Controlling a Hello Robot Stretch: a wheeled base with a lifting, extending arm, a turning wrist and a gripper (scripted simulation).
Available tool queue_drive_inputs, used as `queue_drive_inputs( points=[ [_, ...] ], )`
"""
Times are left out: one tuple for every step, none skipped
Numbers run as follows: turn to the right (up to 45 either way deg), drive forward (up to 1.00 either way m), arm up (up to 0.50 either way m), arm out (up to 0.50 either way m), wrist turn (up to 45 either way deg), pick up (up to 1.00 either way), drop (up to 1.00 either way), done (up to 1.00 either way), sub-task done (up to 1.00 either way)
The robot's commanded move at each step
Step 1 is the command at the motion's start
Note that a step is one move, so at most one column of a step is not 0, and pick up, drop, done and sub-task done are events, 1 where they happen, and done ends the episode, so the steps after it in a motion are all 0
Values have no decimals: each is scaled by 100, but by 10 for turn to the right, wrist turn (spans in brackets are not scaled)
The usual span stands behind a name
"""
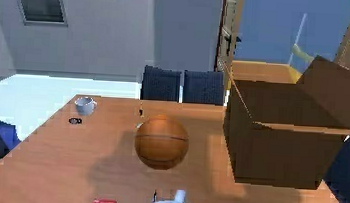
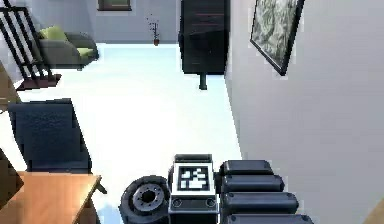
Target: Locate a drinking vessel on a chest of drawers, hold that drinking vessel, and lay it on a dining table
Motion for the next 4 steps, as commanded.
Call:
queue_drive_inputs(
  points=[
    [450,0,0,0,0,0,0,0,0],
    [420,0,0,0,0,0,0,0,0],
    [30,0,0,0,0,0,0,0,0],
    [-450,0,0,0,0,0,0,0,0]
  ],
)
